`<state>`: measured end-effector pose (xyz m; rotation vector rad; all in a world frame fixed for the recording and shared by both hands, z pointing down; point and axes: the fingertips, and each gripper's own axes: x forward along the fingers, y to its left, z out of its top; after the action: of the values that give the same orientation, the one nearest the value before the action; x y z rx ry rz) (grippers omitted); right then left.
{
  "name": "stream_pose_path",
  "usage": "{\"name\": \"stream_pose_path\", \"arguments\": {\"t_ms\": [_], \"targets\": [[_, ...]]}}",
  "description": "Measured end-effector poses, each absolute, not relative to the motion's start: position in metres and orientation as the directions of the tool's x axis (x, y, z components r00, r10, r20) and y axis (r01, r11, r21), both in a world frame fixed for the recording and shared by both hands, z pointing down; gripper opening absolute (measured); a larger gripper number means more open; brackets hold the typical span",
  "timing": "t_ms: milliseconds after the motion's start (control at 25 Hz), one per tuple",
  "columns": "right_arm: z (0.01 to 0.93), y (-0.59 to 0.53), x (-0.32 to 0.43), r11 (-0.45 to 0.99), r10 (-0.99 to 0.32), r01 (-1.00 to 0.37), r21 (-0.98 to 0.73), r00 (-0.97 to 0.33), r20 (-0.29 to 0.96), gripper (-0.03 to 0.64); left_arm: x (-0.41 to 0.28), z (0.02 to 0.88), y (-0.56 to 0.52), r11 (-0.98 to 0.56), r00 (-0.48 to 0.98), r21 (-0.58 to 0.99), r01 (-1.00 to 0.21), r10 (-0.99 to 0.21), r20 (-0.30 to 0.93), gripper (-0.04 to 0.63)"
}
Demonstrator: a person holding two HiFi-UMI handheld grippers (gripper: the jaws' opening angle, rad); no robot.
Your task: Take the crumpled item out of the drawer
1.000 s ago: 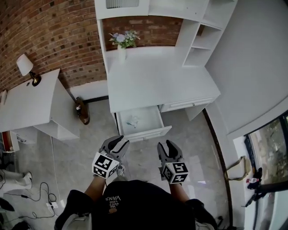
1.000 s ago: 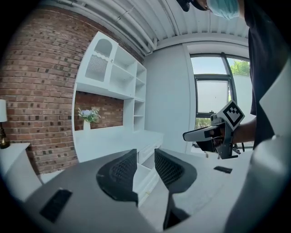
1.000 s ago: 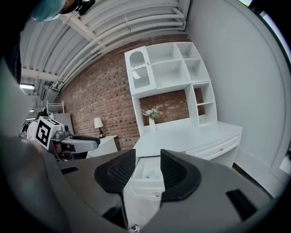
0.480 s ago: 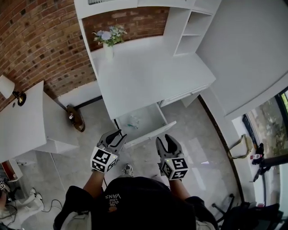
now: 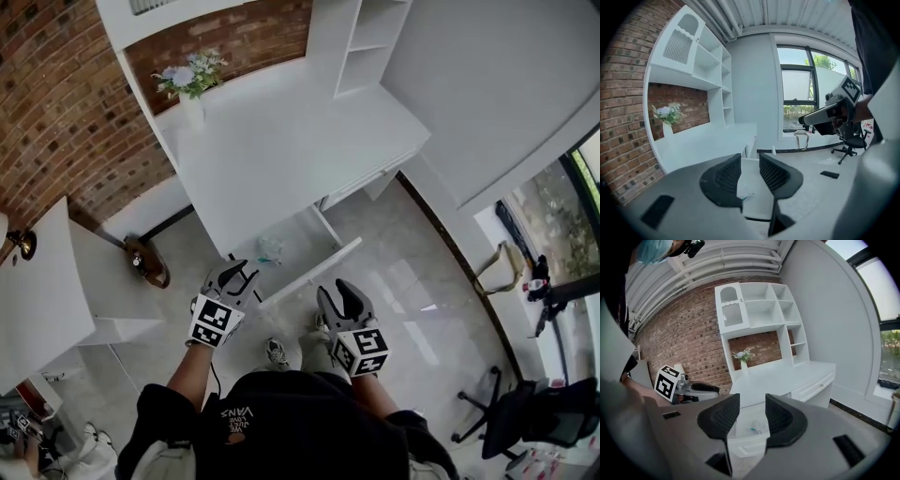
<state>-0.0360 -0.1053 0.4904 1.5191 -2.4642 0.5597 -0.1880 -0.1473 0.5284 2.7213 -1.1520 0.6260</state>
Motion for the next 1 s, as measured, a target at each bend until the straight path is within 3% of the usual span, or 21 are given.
{"name": "stream_pose_path", "arguments": {"t_ms": [1000], "targets": [[0.532, -0.157, 0.006, 0.416, -0.763, -0.87, -0.266, -0.493, 0.419, 0.147, -0.132, 0.673, -0.218, -0.848, 0.557, -0.136, -0.513, -0.449, 0.698, 0.127]]}}
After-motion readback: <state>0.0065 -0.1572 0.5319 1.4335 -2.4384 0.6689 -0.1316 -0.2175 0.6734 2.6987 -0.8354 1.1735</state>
